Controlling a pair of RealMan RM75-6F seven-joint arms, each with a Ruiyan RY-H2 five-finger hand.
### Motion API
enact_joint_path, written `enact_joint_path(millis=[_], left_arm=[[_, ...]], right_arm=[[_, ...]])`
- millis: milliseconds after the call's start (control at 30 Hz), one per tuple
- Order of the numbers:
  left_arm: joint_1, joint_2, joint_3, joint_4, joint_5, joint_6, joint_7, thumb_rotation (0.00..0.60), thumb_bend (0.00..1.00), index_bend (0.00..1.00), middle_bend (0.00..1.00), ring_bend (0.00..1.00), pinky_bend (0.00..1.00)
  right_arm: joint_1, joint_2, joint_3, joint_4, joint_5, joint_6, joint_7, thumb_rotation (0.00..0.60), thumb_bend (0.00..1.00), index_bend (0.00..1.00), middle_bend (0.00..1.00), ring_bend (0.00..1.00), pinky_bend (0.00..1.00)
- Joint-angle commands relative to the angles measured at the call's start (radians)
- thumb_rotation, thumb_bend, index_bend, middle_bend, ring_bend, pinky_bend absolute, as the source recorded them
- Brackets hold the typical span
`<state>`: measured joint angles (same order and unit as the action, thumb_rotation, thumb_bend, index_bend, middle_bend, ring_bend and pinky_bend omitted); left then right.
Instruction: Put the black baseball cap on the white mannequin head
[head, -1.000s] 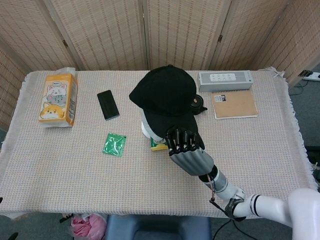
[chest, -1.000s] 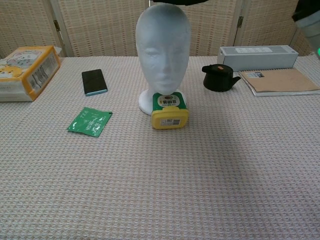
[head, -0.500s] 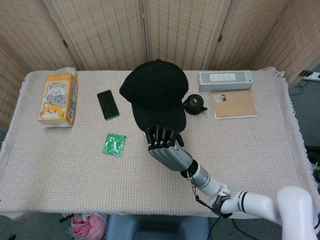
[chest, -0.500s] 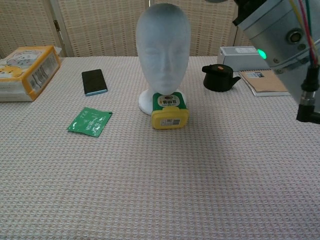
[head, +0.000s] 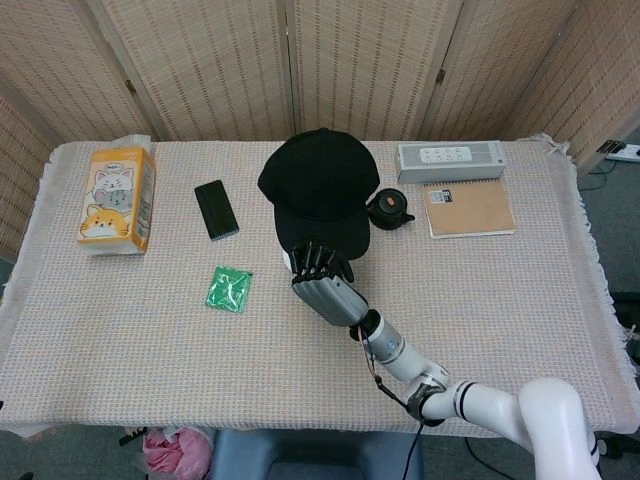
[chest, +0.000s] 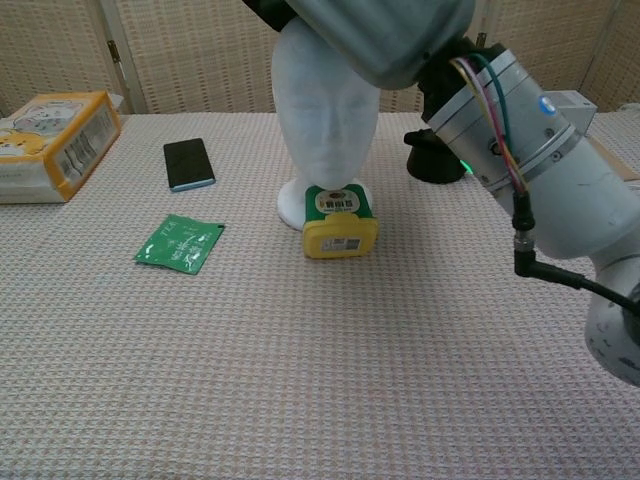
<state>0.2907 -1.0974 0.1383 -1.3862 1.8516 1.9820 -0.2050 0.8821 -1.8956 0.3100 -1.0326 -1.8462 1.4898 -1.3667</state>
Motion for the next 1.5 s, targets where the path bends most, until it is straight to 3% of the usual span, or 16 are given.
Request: enact_joint_path(millis=[33, 467, 833, 900, 1000, 1033, 1100, 1233, 1500], left_arm=[[-0.001, 0.003, 0.001, 0.001, -0.002, 0.001, -0.009, 0.600, 0.06, 0.08, 0.00, 0.01, 0.13], [0.001, 0.009, 0.007, 0.002, 0.001, -0.002, -0.007, 0.600, 0.06, 0.08, 0.00, 0.01, 0.13], [-0.001, 0.011, 0.007, -0.005, -0.005, -0.014, 0.003, 0.600, 0.06, 0.08, 0.00, 0.01, 0.13], [0.000, 0.010, 0.007, -0.005, -0.006, -0.013, 0.004, 0.600, 0.06, 0.08, 0.00, 0.01, 0.13], [0.000, 0.009, 0.005, -0.005, -0.008, -0.011, 0.002, 0.600, 0.06, 0.08, 0.00, 0.01, 0.13], [-0.001, 0.010, 0.005, -0.006, -0.011, -0.015, 0.002, 0.600, 0.06, 0.09, 0.00, 0.01, 0.13], [-0.003, 0.012, 0.004, -0.009, -0.014, -0.019, 0.000, 0.600, 0.06, 0.09, 0.00, 0.01, 0.13], [-0.004, 0.016, 0.003, -0.014, -0.021, -0.025, 0.001, 0.600, 0.07, 0.09, 0.00, 0.01, 0.13], [-0.006, 0.012, 0.006, -0.013, -0.012, -0.033, 0.025, 0.600, 0.06, 0.10, 0.00, 0.01, 0.13]], right_arm=[[0.010, -0.036, -0.013, 0.051, 0.007, -0.001, 0.034, 0.600, 0.59, 0.85, 0.73, 0.83, 1.00], [-0.014, -0.085, -0.098, 0.159, -0.019, 0.036, 0.116, 0.600, 0.58, 0.85, 0.72, 0.83, 1.00], [-0.044, -0.092, -0.138, 0.176, -0.031, 0.060, 0.138, 0.600, 0.54, 0.85, 0.70, 0.82, 1.00], [-0.057, -0.093, -0.141, 0.163, -0.016, 0.048, 0.133, 0.600, 0.47, 0.77, 0.64, 0.80, 0.98], [-0.081, -0.095, -0.130, 0.124, 0.024, 0.022, 0.100, 0.600, 0.36, 0.36, 0.42, 0.61, 0.79], [-0.092, -0.096, -0.123, 0.100, 0.042, 0.011, 0.077, 0.600, 0.32, 0.20, 0.30, 0.50, 0.69], [-0.101, -0.092, -0.118, 0.061, 0.058, -0.003, 0.050, 0.600, 0.26, 0.03, 0.15, 0.35, 0.57], [-0.119, -0.072, -0.126, -0.015, 0.068, -0.021, 0.022, 0.600, 0.19, 0.00, 0.01, 0.22, 0.46], [-0.220, -0.002, -0.190, -0.175, 0.055, 0.028, -0.007, 0.600, 0.17, 0.00, 0.00, 0.17, 0.43]])
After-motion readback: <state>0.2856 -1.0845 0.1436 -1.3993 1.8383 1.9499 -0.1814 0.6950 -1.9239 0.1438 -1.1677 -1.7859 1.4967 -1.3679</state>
